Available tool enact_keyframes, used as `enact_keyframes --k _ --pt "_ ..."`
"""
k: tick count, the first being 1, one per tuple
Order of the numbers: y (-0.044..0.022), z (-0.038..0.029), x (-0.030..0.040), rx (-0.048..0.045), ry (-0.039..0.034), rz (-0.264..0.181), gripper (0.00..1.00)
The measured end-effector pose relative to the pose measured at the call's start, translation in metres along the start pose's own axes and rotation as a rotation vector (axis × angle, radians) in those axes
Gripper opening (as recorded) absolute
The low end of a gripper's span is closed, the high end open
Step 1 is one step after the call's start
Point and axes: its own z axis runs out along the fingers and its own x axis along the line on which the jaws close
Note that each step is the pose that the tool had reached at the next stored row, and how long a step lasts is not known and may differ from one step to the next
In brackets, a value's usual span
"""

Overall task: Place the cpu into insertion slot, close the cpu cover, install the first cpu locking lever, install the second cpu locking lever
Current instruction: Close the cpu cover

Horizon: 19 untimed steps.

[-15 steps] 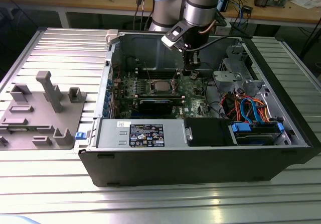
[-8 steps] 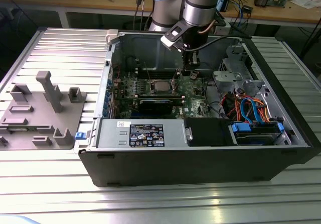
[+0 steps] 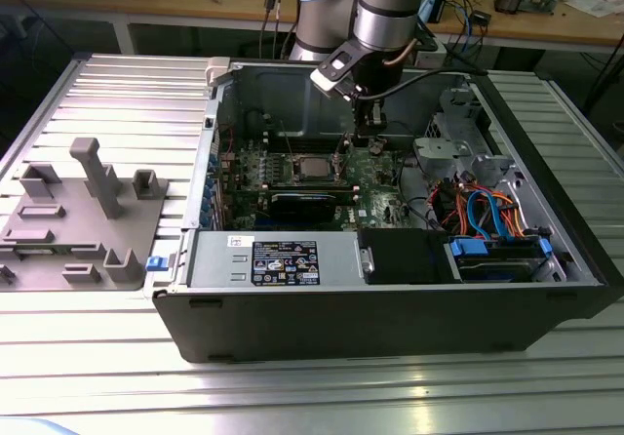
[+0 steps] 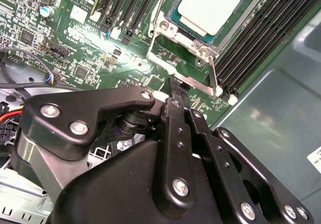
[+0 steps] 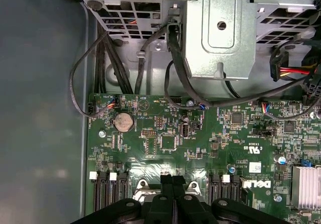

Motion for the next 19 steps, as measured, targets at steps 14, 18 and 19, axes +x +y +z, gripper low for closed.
enact_keyframes --k 14,18,19 --pt "-0.0033 0.0003 0.0001 0.0000 0.0000 0.000 0.11" --pt "-0.0045 0.0004 0.0002 0.0000 0.0000 0.000 0.11" --pt "-0.0049 0.0004 0.0002 0.0000 0.0000 0.000 0.11"
